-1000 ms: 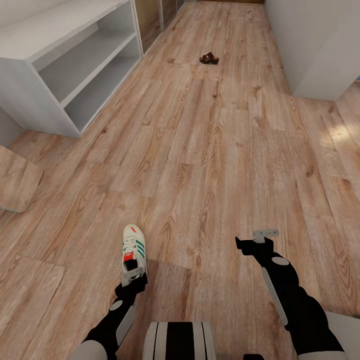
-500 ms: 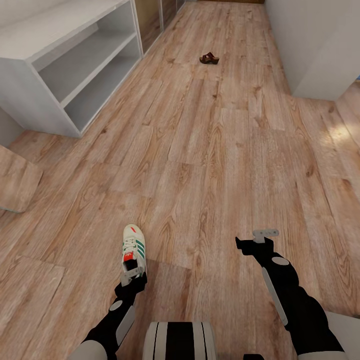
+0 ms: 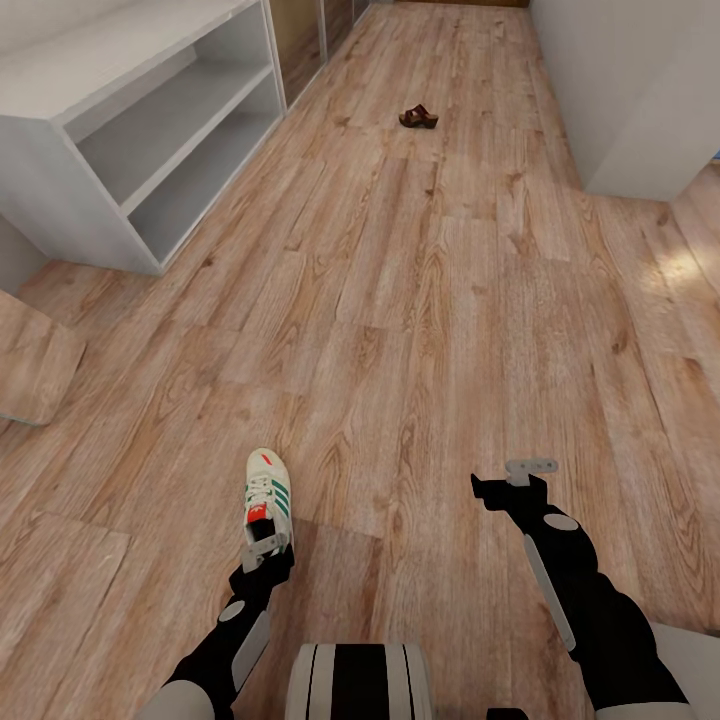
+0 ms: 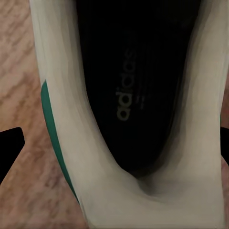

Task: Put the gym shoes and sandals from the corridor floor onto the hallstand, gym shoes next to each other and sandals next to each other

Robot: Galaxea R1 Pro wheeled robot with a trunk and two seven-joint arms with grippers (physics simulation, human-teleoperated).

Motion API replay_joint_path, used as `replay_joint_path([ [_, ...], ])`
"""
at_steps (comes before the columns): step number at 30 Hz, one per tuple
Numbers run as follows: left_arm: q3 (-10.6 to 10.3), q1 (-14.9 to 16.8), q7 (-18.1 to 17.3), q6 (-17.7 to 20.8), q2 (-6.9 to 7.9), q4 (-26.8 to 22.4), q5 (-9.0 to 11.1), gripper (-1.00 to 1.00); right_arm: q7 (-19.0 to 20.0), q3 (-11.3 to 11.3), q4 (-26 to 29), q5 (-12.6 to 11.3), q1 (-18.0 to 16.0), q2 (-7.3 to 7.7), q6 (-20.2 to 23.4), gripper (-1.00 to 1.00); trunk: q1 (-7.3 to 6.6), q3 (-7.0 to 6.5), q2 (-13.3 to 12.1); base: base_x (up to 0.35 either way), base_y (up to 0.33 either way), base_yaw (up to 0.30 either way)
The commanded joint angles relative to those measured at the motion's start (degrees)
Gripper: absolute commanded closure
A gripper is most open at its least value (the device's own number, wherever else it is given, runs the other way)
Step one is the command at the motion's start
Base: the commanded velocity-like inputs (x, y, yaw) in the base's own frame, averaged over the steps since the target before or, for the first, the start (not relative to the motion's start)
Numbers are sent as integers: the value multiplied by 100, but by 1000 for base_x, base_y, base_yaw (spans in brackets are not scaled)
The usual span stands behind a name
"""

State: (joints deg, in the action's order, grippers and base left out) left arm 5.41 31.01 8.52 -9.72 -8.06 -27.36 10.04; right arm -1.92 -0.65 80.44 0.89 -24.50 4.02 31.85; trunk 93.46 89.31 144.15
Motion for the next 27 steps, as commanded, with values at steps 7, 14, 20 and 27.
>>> replay_joint_path([
  [7, 4, 2, -6, -21, -2, 2, 57, -100, -19, -7, 7, 8, -2, 3, 32, -100, -1, 3, 1, 0, 0, 0],
  [14, 4, 2, -8, -21, -2, 2, 54, -100, -19, -9, 7, 8, -2, 3, 32, -100, -1, 3, 1, 0, 0, 0],
  [20, 4, 2, -4, -21, -2, 2, 55, -100, -19, -7, 7, 8, -2, 3, 32, -100, -1, 3, 1, 0, 0, 0],
  [27, 4, 2, -7, -21, 4, -5, 58, 100, -19, -8, 7, 8, -2, 3, 32, -100, -1, 3, 1, 0, 0, 0],
])
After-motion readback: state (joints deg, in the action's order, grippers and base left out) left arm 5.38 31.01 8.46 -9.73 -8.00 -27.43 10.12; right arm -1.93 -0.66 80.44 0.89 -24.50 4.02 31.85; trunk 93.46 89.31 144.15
